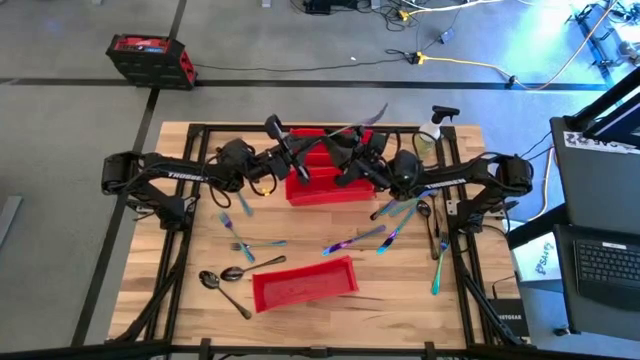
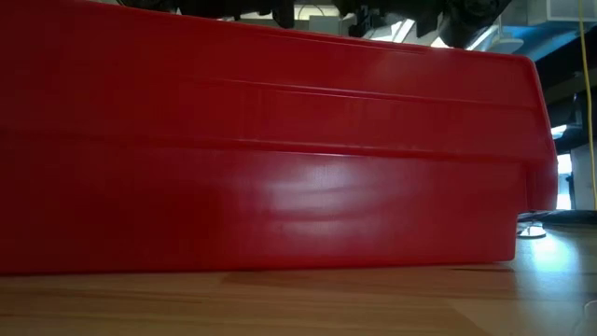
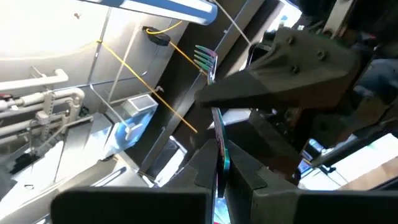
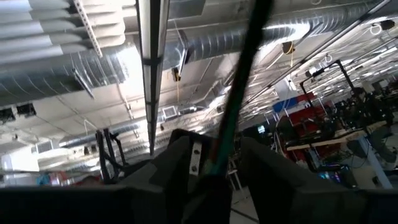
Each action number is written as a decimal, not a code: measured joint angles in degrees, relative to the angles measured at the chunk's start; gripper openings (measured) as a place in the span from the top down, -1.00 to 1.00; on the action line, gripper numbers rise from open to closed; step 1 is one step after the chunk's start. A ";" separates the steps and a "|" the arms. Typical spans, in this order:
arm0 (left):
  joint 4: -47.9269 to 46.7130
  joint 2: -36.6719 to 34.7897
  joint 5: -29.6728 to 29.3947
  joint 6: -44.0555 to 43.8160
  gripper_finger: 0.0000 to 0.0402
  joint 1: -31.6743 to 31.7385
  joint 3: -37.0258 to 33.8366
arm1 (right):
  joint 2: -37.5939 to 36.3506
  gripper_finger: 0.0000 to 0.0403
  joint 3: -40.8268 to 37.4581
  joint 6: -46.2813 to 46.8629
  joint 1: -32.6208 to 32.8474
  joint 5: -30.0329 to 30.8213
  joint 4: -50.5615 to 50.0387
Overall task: Sort silverware
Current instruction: Put the purple fork into the top red bin
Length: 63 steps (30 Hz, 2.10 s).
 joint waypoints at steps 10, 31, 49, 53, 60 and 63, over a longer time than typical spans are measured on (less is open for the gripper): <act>-0.12 -0.04 -0.40 -0.19 1.00 1.88 0.00 | -10.34 0.32 0.11 -4.51 -0.31 -0.48 -23.10; -33.17 0.01 15.89 6.59 1.00 19.03 6.14 | -35.00 0.20 0.13 -0.02 -0.26 6.62 -85.35; -40.27 12.82 16.85 19.28 1.00 21.94 6.14 | -37.16 0.20 0.13 1.92 -0.24 -4.93 -89.16; -39.80 14.74 14.65 22.12 1.00 22.23 6.14 | -37.16 0.20 0.13 1.92 -0.24 -4.93 -89.11; -41.08 15.61 15.93 23.20 1.00 23.42 6.12 | -37.16 0.20 0.12 1.74 -0.26 -4.93 -88.43; -41.36 15.61 16.39 23.56 1.00 23.40 6.12 | -37.16 0.20 0.13 1.70 -0.26 -4.93 -88.22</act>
